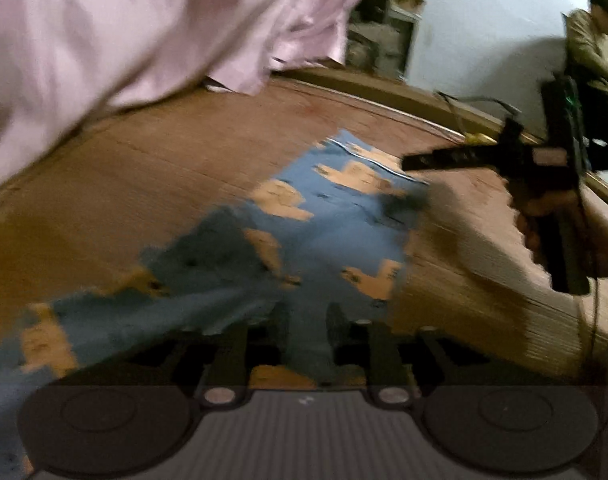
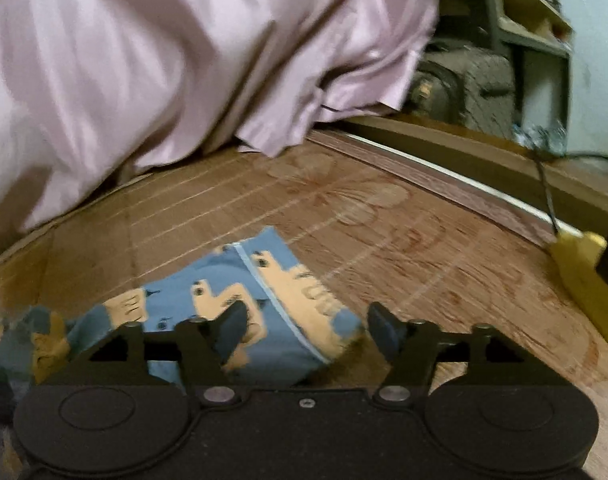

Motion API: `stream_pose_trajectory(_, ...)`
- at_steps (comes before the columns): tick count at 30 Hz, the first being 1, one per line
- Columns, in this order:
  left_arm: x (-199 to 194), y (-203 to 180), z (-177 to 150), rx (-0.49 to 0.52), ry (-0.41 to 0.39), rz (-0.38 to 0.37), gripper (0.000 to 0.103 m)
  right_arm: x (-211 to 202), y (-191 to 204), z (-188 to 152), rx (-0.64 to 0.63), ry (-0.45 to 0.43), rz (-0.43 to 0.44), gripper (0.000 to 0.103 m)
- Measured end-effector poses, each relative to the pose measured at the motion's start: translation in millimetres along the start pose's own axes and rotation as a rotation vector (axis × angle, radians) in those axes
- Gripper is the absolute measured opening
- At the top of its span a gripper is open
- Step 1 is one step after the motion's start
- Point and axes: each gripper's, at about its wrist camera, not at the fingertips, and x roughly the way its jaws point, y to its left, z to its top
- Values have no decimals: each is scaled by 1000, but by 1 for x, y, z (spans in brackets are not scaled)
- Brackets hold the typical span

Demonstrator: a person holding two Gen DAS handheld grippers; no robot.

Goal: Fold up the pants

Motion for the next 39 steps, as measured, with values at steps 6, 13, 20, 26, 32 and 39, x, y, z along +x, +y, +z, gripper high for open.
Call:
stream_pose_trajectory(6, -30, 44, -11, -139, -45, 266, 52, 5, 18, -1, -45, -4, 51, 75)
stream_pose_trajectory(13, -54, 105, -54, -288, 43, 562, 52, 15, 34, 2, -129, 10, 105, 75)
stream_pose_trajectory(20, -61, 122, -79, -339, 57, 562, 59, 55, 55, 28, -245, 119, 216, 68)
stream_pose_trajectory(26, -76, 143, -106, -520, 38, 572, 73, 81, 72, 33, -318, 174, 198, 69)
stream_pose_trajectory(32, -92, 146, -129, -558, 51, 619, 85, 88, 77, 33, -322, 154, 138, 72)
stream_pose_trajectory(39, -117, 143, -151, -659, 96, 682, 89, 92, 87, 34, -269, 112, -22, 73)
